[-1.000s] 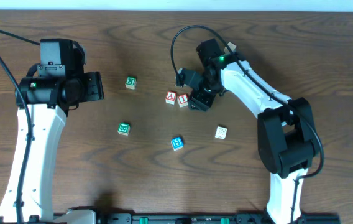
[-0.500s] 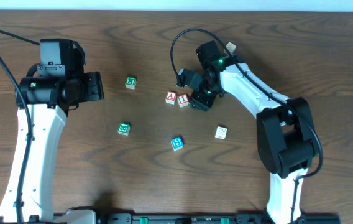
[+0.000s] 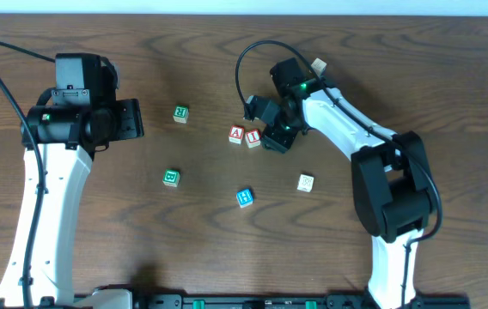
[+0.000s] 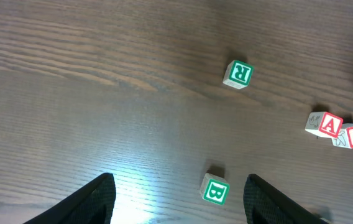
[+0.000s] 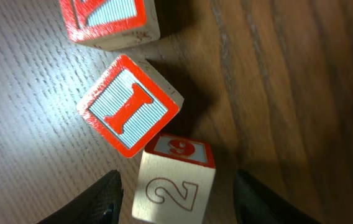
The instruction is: Spell out Ai2
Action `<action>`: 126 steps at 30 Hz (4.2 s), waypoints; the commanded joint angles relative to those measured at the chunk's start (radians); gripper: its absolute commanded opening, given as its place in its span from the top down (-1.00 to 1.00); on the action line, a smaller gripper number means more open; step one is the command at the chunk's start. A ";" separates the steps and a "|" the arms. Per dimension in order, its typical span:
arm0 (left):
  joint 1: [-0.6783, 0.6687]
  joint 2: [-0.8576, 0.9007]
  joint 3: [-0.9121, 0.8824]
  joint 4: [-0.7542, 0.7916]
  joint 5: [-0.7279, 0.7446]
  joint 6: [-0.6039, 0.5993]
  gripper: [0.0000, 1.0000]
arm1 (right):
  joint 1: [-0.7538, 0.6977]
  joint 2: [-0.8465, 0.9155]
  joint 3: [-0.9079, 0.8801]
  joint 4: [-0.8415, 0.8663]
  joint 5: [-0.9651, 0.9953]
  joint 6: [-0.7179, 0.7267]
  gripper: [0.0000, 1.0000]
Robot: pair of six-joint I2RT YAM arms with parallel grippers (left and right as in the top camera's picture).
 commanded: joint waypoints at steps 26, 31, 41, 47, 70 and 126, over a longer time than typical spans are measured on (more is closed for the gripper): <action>0.001 0.001 -0.004 -0.002 0.006 0.007 -0.34 | 0.006 0.004 0.077 -0.084 0.111 0.272 0.97; 0.001 0.001 -0.004 -0.002 0.006 0.007 -0.35 | 0.006 0.004 0.219 -0.311 0.153 0.322 0.97; 0.001 0.001 -0.004 0.006 0.006 0.007 -0.35 | 0.009 0.011 0.277 -0.562 0.154 0.379 0.98; 0.001 0.001 -0.004 0.013 0.006 0.007 -0.35 | 0.008 0.016 0.277 -0.644 0.153 0.414 0.97; 0.001 0.001 -0.004 0.011 0.006 0.007 -0.36 | 0.090 0.212 0.277 -0.725 0.218 0.511 0.97; 0.001 0.001 -0.004 0.004 0.006 0.023 -0.35 | 0.056 -0.057 0.421 -0.678 0.219 0.532 -0.33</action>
